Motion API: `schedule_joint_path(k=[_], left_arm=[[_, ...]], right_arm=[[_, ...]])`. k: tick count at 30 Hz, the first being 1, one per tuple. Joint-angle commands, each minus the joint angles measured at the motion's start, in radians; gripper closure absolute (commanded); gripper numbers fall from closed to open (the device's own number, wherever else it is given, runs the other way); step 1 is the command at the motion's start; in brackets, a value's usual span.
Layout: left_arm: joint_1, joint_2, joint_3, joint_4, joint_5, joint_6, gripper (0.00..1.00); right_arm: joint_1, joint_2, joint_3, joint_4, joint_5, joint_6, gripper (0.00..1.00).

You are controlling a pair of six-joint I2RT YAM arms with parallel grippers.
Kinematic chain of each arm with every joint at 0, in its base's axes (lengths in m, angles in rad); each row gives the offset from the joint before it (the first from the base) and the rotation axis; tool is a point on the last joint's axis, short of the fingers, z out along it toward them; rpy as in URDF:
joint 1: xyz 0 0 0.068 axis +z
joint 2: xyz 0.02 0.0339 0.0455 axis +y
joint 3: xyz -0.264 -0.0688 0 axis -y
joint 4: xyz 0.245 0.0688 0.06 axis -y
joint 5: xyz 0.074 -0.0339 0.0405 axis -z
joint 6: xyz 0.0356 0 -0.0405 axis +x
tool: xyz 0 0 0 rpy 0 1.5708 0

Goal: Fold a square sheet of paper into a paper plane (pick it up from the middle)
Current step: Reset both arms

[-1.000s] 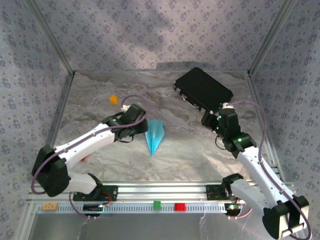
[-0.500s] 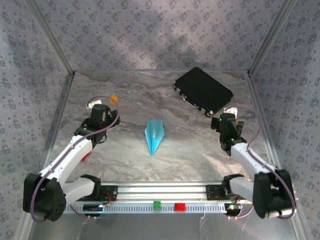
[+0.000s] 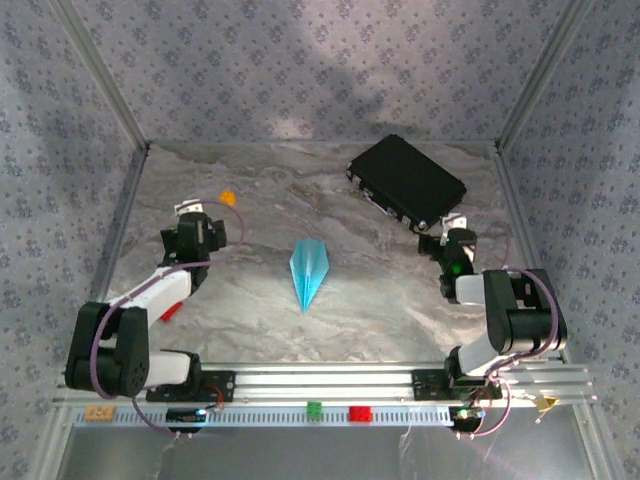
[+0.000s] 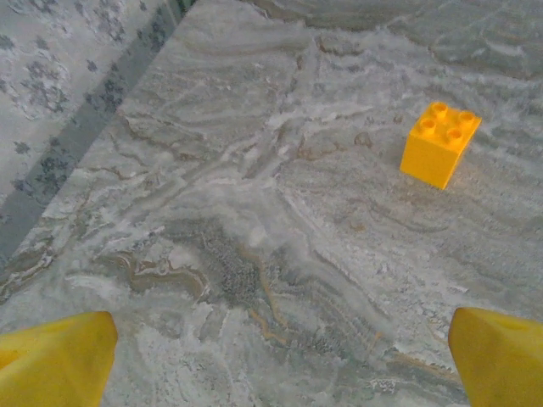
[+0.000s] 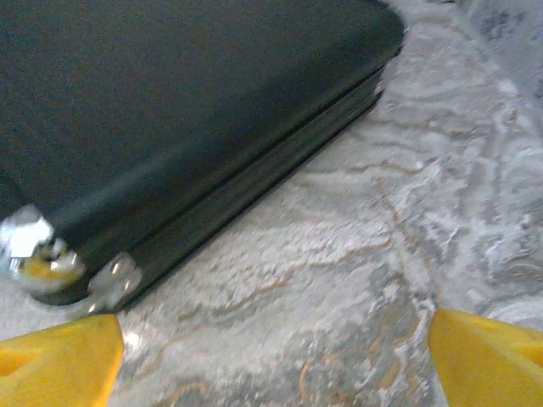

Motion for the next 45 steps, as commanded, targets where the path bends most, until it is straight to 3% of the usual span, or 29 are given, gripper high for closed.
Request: schedule_joint_path(k=[1, 2, 6, 8, 12, 14, 15, 45], left_arm=[[0.027, 0.046, -0.008, 0.149, 0.069, 0.08, 0.0], [0.029, 0.057, -0.023, 0.19, 0.075, 0.098, 0.0], [0.06, 0.111, -0.07, 0.317, 0.115, 0.114, 0.0], [0.087, 0.12, -0.07, 0.338, 0.192, 0.124, 0.0], [0.147, 0.237, -0.162, 0.623, 0.302, 0.102, 0.0], [0.162, 0.212, -0.14, 0.531, 0.311, 0.081, 0.0], [0.163, 0.224, -0.155, 0.582, 0.311, 0.083, 0.0], [0.162, 0.217, -0.147, 0.549, 0.309, 0.084, 0.0]], right_arm=[[0.001, -0.001, -0.007, 0.117, -0.016, -0.021, 0.07], [-0.001, 0.003, 0.008, 0.089, 0.006, -0.009, 0.01], [-0.022, 0.002, 0.02, 0.067, -0.005, 0.012, 0.01], [-0.023, 0.004, 0.019, 0.068, -0.007, 0.013, 0.01], [-0.027, 0.003, 0.019, 0.067, -0.013, 0.014, 0.01], [-0.027, 0.002, 0.019, 0.068, -0.012, 0.014, 0.01], [-0.026, 0.002, 0.02, 0.068, -0.012, 0.014, 0.01], [-0.025, 0.002, 0.019, 0.066, -0.012, 0.014, 0.01]])
